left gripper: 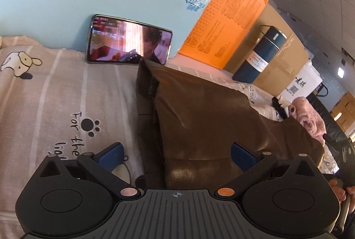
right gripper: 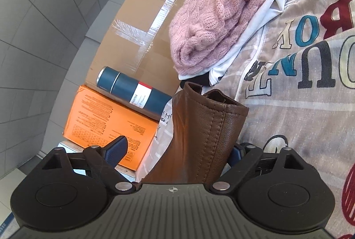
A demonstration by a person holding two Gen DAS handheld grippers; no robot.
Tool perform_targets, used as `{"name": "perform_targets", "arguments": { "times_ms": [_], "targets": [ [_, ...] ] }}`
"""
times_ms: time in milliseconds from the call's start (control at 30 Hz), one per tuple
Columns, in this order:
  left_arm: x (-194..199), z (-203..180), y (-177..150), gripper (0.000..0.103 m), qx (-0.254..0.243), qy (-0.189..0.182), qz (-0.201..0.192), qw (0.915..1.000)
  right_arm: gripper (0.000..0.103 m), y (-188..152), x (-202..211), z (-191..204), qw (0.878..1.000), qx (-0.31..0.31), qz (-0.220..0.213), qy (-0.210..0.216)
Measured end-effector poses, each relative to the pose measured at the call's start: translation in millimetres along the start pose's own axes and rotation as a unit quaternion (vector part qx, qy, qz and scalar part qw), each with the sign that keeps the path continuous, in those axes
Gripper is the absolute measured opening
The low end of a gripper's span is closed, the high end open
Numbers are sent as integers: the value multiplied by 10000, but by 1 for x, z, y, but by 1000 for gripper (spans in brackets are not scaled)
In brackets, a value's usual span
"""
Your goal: Fold clothes
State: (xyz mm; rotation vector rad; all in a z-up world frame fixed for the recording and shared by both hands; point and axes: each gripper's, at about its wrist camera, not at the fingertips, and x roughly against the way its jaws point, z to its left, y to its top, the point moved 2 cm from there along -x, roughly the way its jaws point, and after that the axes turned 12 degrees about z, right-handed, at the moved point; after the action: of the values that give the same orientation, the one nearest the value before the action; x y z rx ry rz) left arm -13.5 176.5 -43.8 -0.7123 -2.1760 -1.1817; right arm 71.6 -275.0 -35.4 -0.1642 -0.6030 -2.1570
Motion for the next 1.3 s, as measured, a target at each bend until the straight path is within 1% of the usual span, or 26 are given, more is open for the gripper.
{"name": "perform_targets", "arguments": {
  "times_ms": [33, 67, 100, 133, 167, 200, 233, 267, 333, 400, 467, 533, 600, 633, 667, 700, 800, 833, 867, 933, 967, 1033, 1067, 1167, 1300],
  "targets": [
    [-1, -3, -1, 103, -110, 13, 4, 9999, 87, -1, -2, 2, 9999, 81, -36, -141],
    [-2, -6, -2, 103, -221, 26, 7, 9998, 79, -3, -4, 5, 9993, 188, -67, -316],
    [-4, -9, -2, 103, -320, 51, 8, 9995, 71, -4, -7, 8, 9974, 385, -78, -603],
    [-4, -10, -3, 103, -405, 84, 5, 9991, 42, -6, -10, 11, 9943, 580, -90, -889],
    [-5, -12, -3, 103, -482, 117, 1, 9988, 20, -8, -12, 13, 9904, 765, -89, -1144],
    [-7, -14, -3, 103, -577, 172, -7, 9982, 16, -10, -14, 13, 9883, 880, -53, -1248],
    [-7, -16, -5, 103, -690, 243, -16, 9973, 10, -12, -12, 13, 9891, 897, -47, -1169],
    [-8, -17, -6, 103, -802, 315, -25, 9963, 8, -13, -9, 14, 9899, 941, -87, -1054],
    [-10, -21, -8, 102, -1013, 421, -22, 9940, 7, -19, 0, 21, 9884, 1173, -204, -941],
    [-11, -25, -10, 102, -1186, 444, 7, 9919, 6, -26, 12, 29, 9864, 1379, -286, -845],
    [-9, -28, -12, 102, -1257, 299, 52, 9916, 5, -32, 26, 35, 9844, 1533, -383, -771],
    [-8, -33, -15, 102, -1296, 36, 122, 9915, 5, -36, 42, 39, 9832, 1582, -479, -774],
    [-8, -38, -18, 102, -1388, -276, 222, 9897, 5, -37, 57, 40, 9804, 1608, -613, -956],
    [-8, -41, -19, 103, -1471, -361, 246, 9882, 5, -34, 61, 37, 9788, 1591, -672, -1097],
    [-7, -43, -20, 103, -1538, -352, 236, 9872, 5, -31, 65, 35, 9772, 1563, -723, -1240],
    [-6, -44, -20, 103, -1574, -246, 164, 9871, 6, -28, 66, 31, 9766, 1497, -740, -1359],
    [1, -41, -17, 103, -1627, 494, -161, 9853, 16, -24, 68, 23, 9794, 1273, -744, -1381],
    [2, -40, -15, 103, -1646, 716, -238, 9835, 35, -23, 68, 21, 9811, 1199, -746, -1321],
    [3, -38, -14, 103, -1652, 843, -278, 9823, 51, -21, 66, 20, 9828, 1109, -738, -1280],
    [3, -35, -13, 103, -1638, 998, -343, 9808, 50, -19, 63, 19, 9844, 956, -740, -1276],
    [3, -34, -13, 103, -1637, 1039, -366, 9803, 35, -18, 62, 19, 9839, 931, -779, -1310],
    [1, -34, -13, 103, -1661, 1045, -379, 9798, 15, -17, 62, 24, 9821, 1023, -870, -1321],
    [0, -35, -14, 103, -1696, 1034, -369, 9794, 12, -19, 63, 27, 9827, 1073, -886, -1222],
    [-2, -34, -14, 103, -1724, 1024, -317, 9792, 11, -24, 65, 46, 9849, 1280, -867, -775],
    [-4, -32, -14, 103, -1645, 1031, -246, 9807, 11, -37, 59, 86, 9830, 1675, -712, -252]
  ]
}}
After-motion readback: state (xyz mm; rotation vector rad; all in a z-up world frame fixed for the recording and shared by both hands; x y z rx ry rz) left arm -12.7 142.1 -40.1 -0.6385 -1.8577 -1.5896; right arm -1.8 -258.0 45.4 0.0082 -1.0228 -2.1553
